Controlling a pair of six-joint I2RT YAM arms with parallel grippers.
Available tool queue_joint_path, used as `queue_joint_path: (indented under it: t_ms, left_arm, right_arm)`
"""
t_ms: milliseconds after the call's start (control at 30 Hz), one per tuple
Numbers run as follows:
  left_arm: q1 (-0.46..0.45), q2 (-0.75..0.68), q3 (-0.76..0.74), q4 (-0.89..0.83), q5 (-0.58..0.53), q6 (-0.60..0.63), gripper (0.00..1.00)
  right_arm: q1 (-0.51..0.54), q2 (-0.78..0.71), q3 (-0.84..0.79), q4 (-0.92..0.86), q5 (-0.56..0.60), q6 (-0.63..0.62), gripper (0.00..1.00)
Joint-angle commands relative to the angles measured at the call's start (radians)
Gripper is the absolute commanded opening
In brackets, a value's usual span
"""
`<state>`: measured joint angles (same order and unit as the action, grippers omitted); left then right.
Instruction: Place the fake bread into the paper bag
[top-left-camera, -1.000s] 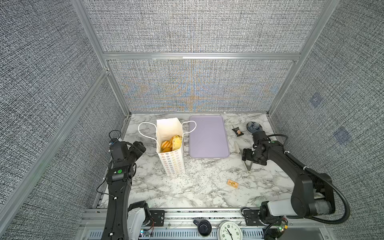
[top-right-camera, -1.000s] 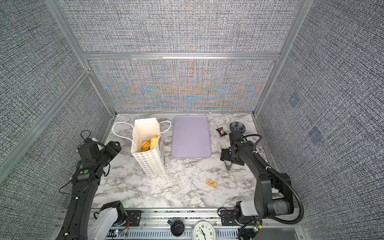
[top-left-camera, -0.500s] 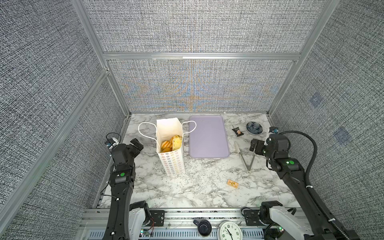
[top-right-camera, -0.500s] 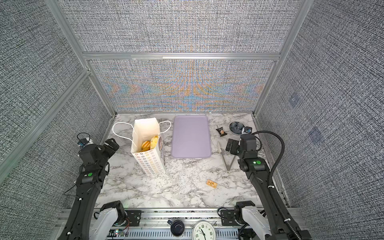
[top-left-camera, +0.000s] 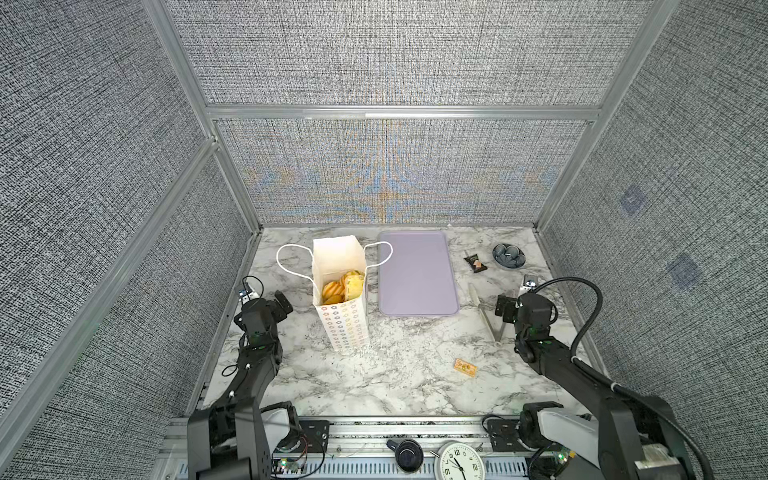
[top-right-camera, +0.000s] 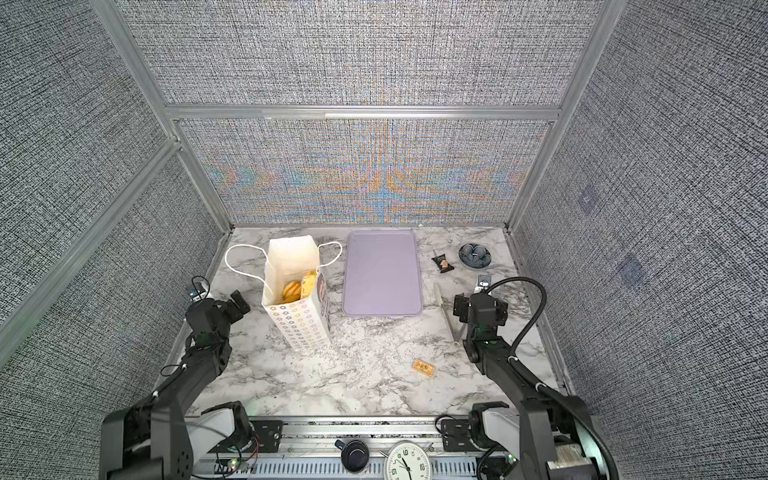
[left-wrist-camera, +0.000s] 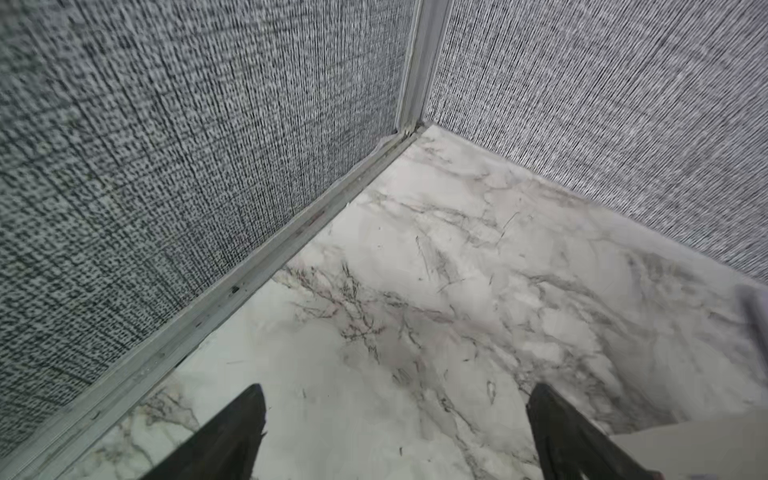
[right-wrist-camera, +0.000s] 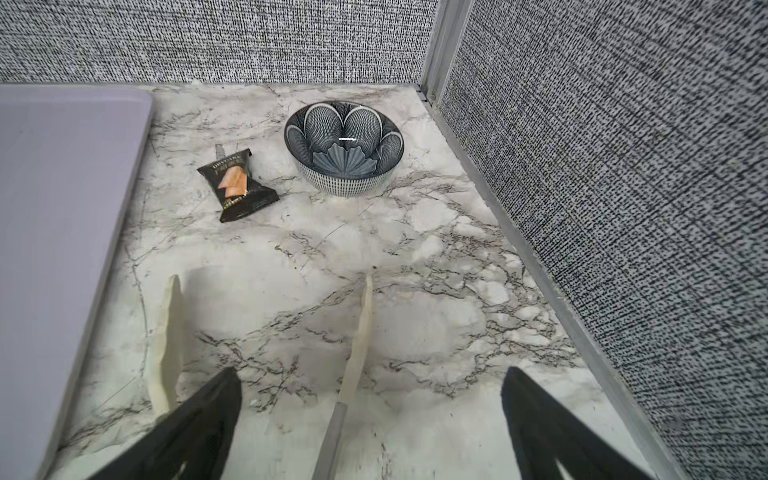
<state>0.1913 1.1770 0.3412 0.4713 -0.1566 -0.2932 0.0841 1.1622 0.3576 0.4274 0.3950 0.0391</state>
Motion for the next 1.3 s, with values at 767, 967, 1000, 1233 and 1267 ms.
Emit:
queue_joint_path:
  t_ms: [767, 967, 1000, 1233, 1267]
  left_arm:
    - [-0.208, 0.346, -0.031, 0.539, -0.066, 0.235, 0.99]
    - [-0.207, 0.336, 0.000, 0.470, -0.071, 0.224, 0.99]
    - [-0.207, 0.348, -0.007, 0.500, -0.066, 0.236, 0.99]
    - [-0.208, 0.362, -0.017, 0.544, -0.064, 0.243, 0.99]
    - [-0.208, 0.362, -0.017, 0.541, -0.065, 0.243, 0.99]
  right_arm:
    - [0.032, 0.392, 0.008, 0.516, -0.118, -0.066, 0.99]
    - [0.027, 0.392, 0.007, 0.512, -0.119, -0.060, 0.99]
    - [0.027, 0.389, 0.008, 0.508, -0.119, -0.058, 0.99]
    - [0.026, 0.389, 0.005, 0.514, -0.119, -0.061, 0.99]
    - [0.028, 0.389, 0.005, 0.514, -0.119, -0.060, 0.99]
